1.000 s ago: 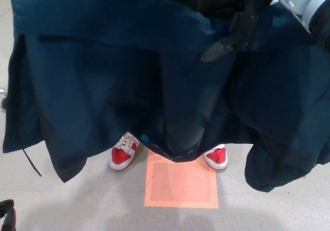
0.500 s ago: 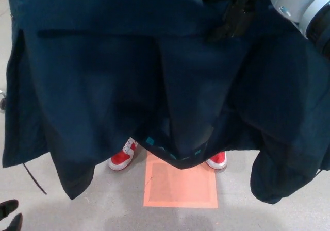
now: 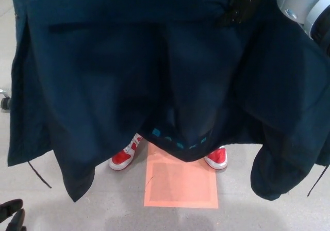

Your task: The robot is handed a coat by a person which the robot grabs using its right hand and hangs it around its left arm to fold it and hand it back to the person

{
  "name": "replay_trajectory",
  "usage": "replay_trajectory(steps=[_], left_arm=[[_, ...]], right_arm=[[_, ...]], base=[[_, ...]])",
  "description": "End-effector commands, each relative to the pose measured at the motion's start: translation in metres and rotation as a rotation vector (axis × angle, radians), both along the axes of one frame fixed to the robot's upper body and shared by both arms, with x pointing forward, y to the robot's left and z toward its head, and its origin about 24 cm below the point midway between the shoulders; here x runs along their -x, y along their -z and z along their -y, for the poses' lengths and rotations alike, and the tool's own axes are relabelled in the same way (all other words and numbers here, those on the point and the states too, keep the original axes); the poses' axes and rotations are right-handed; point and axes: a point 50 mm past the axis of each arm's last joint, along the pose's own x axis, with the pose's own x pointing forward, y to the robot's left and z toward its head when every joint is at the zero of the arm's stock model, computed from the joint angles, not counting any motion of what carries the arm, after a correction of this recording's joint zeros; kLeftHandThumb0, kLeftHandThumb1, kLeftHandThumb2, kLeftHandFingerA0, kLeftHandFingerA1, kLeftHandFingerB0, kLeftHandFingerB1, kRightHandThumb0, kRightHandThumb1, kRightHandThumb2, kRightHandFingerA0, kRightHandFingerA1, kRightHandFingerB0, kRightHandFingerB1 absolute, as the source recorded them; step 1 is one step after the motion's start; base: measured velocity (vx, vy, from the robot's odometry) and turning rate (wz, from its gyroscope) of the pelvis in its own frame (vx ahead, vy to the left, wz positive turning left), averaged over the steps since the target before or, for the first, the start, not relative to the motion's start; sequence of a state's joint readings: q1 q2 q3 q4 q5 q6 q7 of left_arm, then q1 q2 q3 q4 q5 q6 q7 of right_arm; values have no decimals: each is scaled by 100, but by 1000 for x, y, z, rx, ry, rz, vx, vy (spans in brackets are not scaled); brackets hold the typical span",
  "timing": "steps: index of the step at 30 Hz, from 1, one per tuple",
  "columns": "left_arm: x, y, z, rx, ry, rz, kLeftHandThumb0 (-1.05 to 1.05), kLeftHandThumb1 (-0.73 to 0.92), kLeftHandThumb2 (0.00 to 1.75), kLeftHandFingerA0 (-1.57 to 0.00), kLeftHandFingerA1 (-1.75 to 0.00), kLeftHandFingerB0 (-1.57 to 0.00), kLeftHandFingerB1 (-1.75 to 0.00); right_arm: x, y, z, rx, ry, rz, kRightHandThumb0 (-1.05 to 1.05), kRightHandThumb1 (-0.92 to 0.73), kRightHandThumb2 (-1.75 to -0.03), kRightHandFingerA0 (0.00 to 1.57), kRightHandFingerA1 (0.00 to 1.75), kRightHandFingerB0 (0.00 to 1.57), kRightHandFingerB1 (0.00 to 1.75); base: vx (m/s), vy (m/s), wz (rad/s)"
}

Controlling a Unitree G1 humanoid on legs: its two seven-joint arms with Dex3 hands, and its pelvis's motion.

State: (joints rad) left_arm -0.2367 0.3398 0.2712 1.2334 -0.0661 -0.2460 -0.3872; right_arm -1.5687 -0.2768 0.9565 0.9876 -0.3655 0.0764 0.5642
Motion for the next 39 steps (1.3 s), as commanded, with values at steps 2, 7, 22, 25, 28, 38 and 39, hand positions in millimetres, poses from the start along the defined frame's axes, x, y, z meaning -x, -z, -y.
replay_trajectory(steps=[2,7,22,25,28,38,39], left_arm=[[-19,-24,6,184,66,255,-67,67,87,-23,-45,-17,-41],[-27,-40,16,225,166,338,-55,60,97,-35,-56,-19,-48],[-22,-75,59,417,574,370,-55,73,62,-48,-44,-37,-40],[-20,-84,65,438,651,362,-56,76,62,-46,-43,-39,-40],[-19,-94,70,444,704,375,-59,73,61,-45,-42,-37,-39],[-15,-103,75,479,794,345,-62,58,97,-37,-57,-20,-48],[-15,-104,77,480,810,340,-63,58,96,-37,-57,-21,-47]], right_arm=[[15,-68,10,-9,-317,1054,-28,-62,-62,76,154,82,100],[24,-97,1,-82,-325,1098,-43,-52,-85,93,124,83,76],[50,-156,-11,-218,-351,1261,-27,-72,-66,84,150,77,129],[53,-162,-13,-219,-354,1265,-30,-50,-84,107,135,82,119],[57,-169,-15,-212,-356,1292,-25,-70,-64,89,145,80,120],[72,-196,-16,-311,-353,1353,-16,-64,-60,88,133,82,110],[74,-199,-16,-311,-355,1361,-16,-62,-59,87,132,84,100]], base=[[0,0,0],[0,0,0],[0,0,0],[0,0,0],[0,0,0],[0,0,0],[0,0,0]])
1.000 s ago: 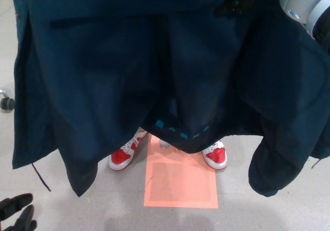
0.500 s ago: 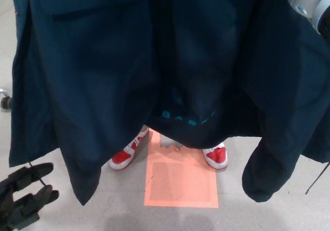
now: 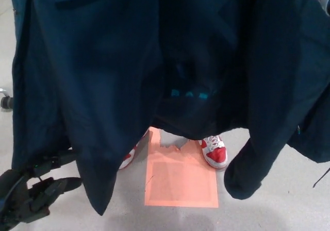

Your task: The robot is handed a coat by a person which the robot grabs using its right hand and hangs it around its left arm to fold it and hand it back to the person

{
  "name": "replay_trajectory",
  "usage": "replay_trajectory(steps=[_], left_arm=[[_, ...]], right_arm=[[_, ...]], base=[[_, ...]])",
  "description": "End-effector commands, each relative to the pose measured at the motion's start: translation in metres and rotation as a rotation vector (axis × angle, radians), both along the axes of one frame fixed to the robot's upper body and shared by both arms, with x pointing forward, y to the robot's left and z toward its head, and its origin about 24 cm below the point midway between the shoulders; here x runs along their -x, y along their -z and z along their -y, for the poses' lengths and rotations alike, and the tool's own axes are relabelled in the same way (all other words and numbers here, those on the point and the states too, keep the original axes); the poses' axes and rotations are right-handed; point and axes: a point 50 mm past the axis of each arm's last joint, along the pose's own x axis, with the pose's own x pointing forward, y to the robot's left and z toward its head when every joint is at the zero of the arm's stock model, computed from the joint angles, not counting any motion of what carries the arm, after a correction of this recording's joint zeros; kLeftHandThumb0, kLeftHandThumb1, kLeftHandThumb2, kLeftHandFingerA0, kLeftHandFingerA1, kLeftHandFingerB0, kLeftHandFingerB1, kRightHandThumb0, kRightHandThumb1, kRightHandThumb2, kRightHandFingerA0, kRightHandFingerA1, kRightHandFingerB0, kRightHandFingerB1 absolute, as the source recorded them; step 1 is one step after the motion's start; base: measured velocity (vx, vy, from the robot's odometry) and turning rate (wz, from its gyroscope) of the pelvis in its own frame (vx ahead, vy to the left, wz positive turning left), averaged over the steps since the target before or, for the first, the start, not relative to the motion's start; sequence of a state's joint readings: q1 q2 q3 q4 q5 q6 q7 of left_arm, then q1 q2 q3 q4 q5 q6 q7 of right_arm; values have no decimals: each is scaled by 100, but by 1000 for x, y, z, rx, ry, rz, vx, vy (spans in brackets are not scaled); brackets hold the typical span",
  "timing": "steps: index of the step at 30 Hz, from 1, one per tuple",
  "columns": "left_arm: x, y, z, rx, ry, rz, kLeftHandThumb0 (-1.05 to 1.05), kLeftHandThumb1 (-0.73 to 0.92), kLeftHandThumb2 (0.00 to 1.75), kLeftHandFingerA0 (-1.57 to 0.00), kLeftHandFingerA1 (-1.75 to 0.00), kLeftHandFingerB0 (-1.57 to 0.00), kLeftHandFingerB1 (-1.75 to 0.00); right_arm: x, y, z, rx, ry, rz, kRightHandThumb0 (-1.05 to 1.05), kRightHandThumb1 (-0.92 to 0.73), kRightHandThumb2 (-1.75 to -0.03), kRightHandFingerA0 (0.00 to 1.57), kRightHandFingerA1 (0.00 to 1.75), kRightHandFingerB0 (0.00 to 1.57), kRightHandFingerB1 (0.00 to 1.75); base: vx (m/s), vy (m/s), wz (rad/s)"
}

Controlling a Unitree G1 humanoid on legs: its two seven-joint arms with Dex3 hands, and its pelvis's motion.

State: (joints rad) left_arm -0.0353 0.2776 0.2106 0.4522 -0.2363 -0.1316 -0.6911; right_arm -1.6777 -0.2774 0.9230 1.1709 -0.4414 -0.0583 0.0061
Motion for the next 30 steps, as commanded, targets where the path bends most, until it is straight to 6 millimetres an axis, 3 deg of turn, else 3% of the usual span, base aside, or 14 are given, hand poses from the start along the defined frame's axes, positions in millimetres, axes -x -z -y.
replay_trajectory(steps=[1,2,5,6,7,10,12,13,17,19,21,24,29,30], left_arm=[[20,-30,22,223,425,-94,-63,58,96,-37,-57,-21,-47],[19,-32,26,225,462,-92,-64,58,96,-37,-57,-20,-47],[20,-36,34,209,535,-76,-64,58,97,-36,-58,-17,-46],[20,-37,37,212,568,-72,-64,75,62,-37,-44,-28,-36],[21,-40,45,206,614,-81,-64,73,63,-37,-44,-26,-36],[20,-44,59,180,689,-64,-67,63,87,-33,-51,-24,-46],[17,-46,70,178,717,-58,-66,75,63,-37,-44,-26,-37],[14,-48,78,166,735,-58,-68,62,87,-32,-52,-23,-47],[9,-49,93,164,750,-58,-67,62,87,-31,-51,-22,-46],[5,-51,100,150,753,-38,-63,77,62,-35,-42,-25,-36],[-5,-52,113,194,749,-44,-59,77,62,-29,-41,-23,-35],[-11,-54,126,209,747,-48,-59,76,62,-24,-40,-17,-35],[-24,-61,152,207,759,-43,-59,77,62,-24,-40,-15,-34],[-26,-62,157,204,761,-40,-61,76,62,-23,-40,-14,-35]], right_arm=[[77,-140,-29,-107,-293,795,-16,-62,-59,87,132,84,100],[79,-143,-30,-54,-258,825,-20,-58,-57,93,113,89,65],[81,-146,-35,-30,-244,837,-20,-58,-57,97,103,86,63],[83,-148,-37,-58,-260,818,-20,-63,-58,95,111,85,76],[86,-150,-42,-84,-283,808,-25,-64,-59,98,81,87,62],[90,-152,-50,-102,-313,801,-28,-68,-60,100,77,87,64],[93,-154,-57,-110,-340,804,-30,-57,-58,100,66,88,55],[96,-155,-63,-122,-359,798,-27,-53,-57,99,58,87,54],[101,-155,-72,-156,-428,804,-19,-50,-56,99,59,88,54],[103,-154,-75,-167,-446,815,-16,-49,-56,99,62,90,55],[105,-155,-81,-199,-460,787,-16,-56,-56,98,93,92,65],[106,-154,-86,-230,-479,758,-23,-50,-56,102,66,87,52],[108,-149,-99,-329,-560,700,-32,-69,-61,99,69,88,55],[109,-147,-102,-316,-569,706,-24,-49,-55,101,69,87,54]], base=[[0,0,0],[0,0,0],[0,0,0],[0,0,0],[0,0,0],[0,0,0],[0,0,0],[0,0,0],[0,0,0],[0,0,0],[0,0,0],[0,0,0],[0,0,0],[0,0,0]])
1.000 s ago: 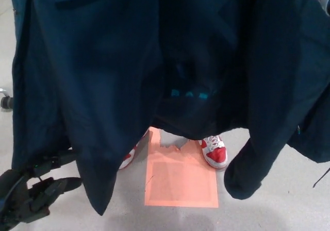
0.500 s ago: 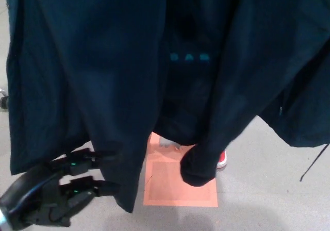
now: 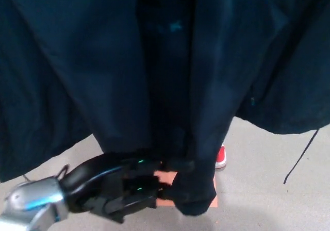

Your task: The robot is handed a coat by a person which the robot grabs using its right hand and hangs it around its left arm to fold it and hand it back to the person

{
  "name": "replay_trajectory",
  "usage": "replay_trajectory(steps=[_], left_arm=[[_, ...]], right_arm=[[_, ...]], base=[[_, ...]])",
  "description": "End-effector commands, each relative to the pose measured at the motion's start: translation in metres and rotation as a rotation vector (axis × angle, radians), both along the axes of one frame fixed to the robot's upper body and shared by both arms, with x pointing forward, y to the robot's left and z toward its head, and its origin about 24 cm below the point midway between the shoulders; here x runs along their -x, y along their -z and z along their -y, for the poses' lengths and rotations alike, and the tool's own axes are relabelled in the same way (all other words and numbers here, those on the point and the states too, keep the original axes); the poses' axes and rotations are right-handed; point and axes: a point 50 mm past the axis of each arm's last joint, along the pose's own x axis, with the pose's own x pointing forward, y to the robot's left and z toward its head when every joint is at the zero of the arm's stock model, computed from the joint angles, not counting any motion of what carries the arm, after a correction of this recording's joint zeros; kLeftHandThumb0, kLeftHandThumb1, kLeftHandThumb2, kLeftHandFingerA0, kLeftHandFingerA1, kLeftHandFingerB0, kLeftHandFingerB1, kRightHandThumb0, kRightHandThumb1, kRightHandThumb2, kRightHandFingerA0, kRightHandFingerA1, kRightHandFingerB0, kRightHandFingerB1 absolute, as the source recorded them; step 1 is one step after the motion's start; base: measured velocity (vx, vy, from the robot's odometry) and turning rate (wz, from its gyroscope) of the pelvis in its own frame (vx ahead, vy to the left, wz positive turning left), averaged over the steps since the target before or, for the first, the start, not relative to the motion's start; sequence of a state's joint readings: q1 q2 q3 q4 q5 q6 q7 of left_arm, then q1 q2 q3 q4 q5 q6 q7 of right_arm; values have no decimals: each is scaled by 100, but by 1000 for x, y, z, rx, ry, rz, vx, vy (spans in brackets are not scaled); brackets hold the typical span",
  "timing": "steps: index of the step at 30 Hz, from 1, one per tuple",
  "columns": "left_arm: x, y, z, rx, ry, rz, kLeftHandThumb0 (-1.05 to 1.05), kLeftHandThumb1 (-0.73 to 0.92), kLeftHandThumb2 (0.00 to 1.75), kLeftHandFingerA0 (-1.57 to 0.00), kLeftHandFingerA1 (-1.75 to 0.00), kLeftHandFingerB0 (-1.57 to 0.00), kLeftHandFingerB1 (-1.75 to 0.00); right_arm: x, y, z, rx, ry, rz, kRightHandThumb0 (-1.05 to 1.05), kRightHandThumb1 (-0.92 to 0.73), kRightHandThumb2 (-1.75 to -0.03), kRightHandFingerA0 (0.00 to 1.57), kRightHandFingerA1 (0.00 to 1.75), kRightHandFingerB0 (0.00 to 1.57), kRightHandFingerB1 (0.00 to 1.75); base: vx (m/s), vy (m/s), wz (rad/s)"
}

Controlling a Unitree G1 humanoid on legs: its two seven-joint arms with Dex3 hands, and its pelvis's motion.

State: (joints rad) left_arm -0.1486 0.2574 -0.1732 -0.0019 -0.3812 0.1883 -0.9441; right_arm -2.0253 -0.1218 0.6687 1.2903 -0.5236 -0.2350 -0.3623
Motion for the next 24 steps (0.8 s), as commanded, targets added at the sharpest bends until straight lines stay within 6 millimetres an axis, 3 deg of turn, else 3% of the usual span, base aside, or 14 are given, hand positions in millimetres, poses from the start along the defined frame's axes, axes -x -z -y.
replay_trajectory(steps=[1,2,4,5,6,7,8,10,12,15,16,21,22,24], left_arm=[[-12,-3,30,-6,8,-81,-61,76,62,-23,-40,-14,-35],[-13,-4,34,-8,13,-79,-66,62,84,-17,-46,-13,-44],[-17,-6,41,-12,22,-78,-67,62,84,-18,-46,-14,-43],[-20,-8,48,-18,28,-73,-62,75,61,-25,-40,-16,-34],[-22,-9,53,-19,31,-69,-62,75,61,-25,-41,-17,-35],[-24,-11,60,-20,35,-64,-62,75,61,-25,-41,-17,-35],[-26,-12,65,-21,40,-64,-61,75,61,-28,-40,-19,-34],[-30,-14,76,-33,60,-53,-61,75,62,-26,-40,-21,-34],[-31,-16,84,-21,64,-56,-60,74,62,-25,-42,-22,-34],[-33,-19,95,-14,71,-59,-64,72,62,-24,-44,-28,-35],[-34,-20,100,-11,73,-65,-63,73,62,-24,-43,-30,-34],[-37,-23,111,-24,76,-50,-63,74,62,-21,-43,-26,-34],[-38,-24,114,-26,75,-49,-61,74,62,-23,-41,-28,-33],[-42,-30,120,-28,63,-30,-59,74,62,-27,-40,-30,-33]], right_arm=[[32,-15,-33,-18,-181,149,-24,-49,-55,101,69,87,54],[33,-13,-36,-22,-199,149,-22,-47,-54,102,67,87,53],[34,-12,-38,-28,-211,142,-24,-51,-56,103,64,77,48],[35,-11,-42,-34,-231,132,-24,-51,-56,102,64,75,47],[36,-11,-45,-52,-257,104,-24,-58,-58,96,113,74,45],[37,-10,-50,-73,-288,68,-24,-58,-58,96,113,74,45],[39,-9,-53,-72,-300,67,-26,-60,-57,98,84,77,45],[43,-6,-62,-69,-334,66,-23,-62,-58,98,93,87,56],[43,-3,-66,-52,-335,74,-25,-60,-58,89,67,86,55],[43,1,-70,-28,-327,59,-29,-65,-60,85,65,86,53],[43,3,-73,-19,-340,43,-25,-57,-56,98,72,87,55],[41,9,-77,-22,-349,17,-27,-54,-56,97,88,88,54],[41,11,-78,-28,-362,7,-27,-57,-58,95,64,85,52],[42,15,-82,-40,-410,-11,-27,-62,-59,98,71,87,55]], base=[[0,0,0],[0,0,0],[0,0,0],[0,0,0],[0,0,0],[0,0,0],[0,0,0],[0,0,0],[0,0,0],[0,0,0],[0,0,0],[0,0,0],[0,0,0],[0,0,0]])
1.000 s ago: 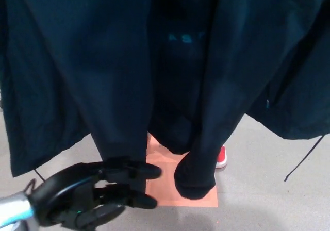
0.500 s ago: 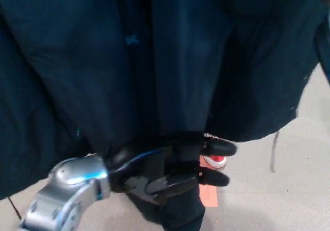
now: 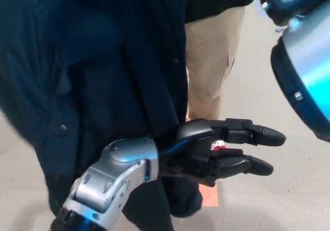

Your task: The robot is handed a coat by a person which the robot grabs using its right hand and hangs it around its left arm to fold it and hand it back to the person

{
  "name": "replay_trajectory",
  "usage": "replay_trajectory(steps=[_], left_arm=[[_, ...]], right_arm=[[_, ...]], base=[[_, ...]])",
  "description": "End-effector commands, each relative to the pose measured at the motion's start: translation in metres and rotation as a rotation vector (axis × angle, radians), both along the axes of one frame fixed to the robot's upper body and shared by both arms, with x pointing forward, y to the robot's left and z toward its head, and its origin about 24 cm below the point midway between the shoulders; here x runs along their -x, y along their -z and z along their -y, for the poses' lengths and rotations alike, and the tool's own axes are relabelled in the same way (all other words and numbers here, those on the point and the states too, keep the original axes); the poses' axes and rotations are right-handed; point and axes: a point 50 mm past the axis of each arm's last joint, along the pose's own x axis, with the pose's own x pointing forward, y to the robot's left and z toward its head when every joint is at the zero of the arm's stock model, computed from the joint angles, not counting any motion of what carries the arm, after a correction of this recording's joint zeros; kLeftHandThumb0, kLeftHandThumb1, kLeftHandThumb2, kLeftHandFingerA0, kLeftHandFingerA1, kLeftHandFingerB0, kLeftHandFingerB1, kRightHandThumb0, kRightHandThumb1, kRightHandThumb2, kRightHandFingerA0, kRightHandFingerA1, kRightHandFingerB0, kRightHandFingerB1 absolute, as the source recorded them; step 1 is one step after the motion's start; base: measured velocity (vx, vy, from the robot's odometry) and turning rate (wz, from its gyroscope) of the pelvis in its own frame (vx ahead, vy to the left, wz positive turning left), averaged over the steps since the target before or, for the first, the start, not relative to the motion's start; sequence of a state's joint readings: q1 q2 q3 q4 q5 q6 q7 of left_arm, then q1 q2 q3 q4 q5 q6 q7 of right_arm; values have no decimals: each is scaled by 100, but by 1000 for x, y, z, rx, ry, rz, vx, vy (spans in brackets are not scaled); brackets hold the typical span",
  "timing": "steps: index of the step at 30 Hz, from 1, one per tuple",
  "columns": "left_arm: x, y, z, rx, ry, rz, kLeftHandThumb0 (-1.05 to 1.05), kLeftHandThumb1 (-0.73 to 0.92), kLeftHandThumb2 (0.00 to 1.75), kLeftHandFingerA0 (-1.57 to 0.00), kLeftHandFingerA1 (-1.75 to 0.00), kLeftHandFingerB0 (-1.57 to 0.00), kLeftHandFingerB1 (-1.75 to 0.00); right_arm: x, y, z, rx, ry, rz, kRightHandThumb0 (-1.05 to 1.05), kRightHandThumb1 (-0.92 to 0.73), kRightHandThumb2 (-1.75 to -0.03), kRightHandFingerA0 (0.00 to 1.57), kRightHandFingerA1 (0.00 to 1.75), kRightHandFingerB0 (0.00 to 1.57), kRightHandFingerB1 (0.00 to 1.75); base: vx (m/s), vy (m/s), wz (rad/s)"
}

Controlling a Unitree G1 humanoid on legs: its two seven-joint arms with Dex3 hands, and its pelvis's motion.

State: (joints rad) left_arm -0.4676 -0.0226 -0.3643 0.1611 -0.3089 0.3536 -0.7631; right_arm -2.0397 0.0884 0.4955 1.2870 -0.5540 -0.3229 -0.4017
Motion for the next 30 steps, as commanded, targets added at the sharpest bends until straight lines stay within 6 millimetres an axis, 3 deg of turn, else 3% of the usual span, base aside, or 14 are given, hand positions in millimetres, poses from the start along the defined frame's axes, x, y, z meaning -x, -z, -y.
replay_trajectory(steps=[1,2,5,9,10,11,12,13,14,15,16,17,18,30], left_arm=[[-8,-6,11,-46,-45,4,-57,72,62,-28,-40,-32,-33],[-10,-7,14,-37,-61,-8,-62,55,90,-21,-49,-34,-50],[-18,-13,23,-18,-91,-35,-58,52,87,-27,-49,-29,-47],[-28,-17,34,4,-128,-54,-64,58,90,-31,-47,-39,-50],[-32,-19,34,5,-146,-22,-65,62,93,-33,-47,-41,-50],[-35,-19,34,3,-169,-3,-65,62,93,-33,-47,-41,-50],[-42,-20,34,-24,-243,-22,-59,64,94,-33,-49,-36,-50],[-47,-21,33,-50,-295,-22,-54,68,100,-31,-51,-22,-47],[-50,-22,33,-72,-328,-11,-54,68,100,-31,-51,-22,-47],[-53,-24,27,-108,-330,70,-49,89,66,-37,-41,-29,-34],[-55,-26,21,-148,-330,148,-52,89,67,-40,-43,-31,-34],[-59,-29,14,-227,-343,280,-58,68,101,-42,-58,-35,-51],[-63,-32,8,-292,-360,381,-58,68,101,-42,-58,-35,-51],[-63,-29,3,-297,-375,404,-58,68,101,-42,-58,-35,-51]], right_arm=[[12,1,-13,-19,-99,5,-29,-64,-58,98,74,87,54],[13,3,-16,-19,-121,-4,-33,-69,-61,94,73,84,55],[18,9,-26,-14,-181,-48,-38,-71,-61,92,69,79,51],[24,17,-39,-20,-258,-86,-32,-71,-61,91,70,78,55],[26,18,-44,13,-240,-91,-36,-82,-64,85,121,80,84],[27,19,-47,59,-198,-77,-36,-82,-64,85,121,80,84],[31,23,-53,71,-228,-94,-30,-83,-65,95,119,89,72],[33,26,-58,78,-247,-108,-31,-85,-65,92,120,85,75],[35,27,-60,81,-257,-119,-31,-85,-65,92,120,85,75],[37,29,-63,83,-267,-122,-33,-87,-65,88,119,84,76],[39,31,-66,85,-279,-125,-33,-87,-65,90,125,85,80],[43,32,-68,90,-310,-126,-30,-81,-69,87,159,78,109],[46,35,-70,95,-339,-123,-30,-81,-69,87,159,78,109],[49,36,-73,98,-349,-130,-30,-81,-69,87,159,78,109]], base=[[0,0,0],[0,0,0],[0,0,0],[0,0,0],[0,0,0],[0,0,0],[0,0,0],[0,0,0],[0,0,0],[0,0,0],[0,0,0],[0,0,0],[0,0,0],[0,0,0]])
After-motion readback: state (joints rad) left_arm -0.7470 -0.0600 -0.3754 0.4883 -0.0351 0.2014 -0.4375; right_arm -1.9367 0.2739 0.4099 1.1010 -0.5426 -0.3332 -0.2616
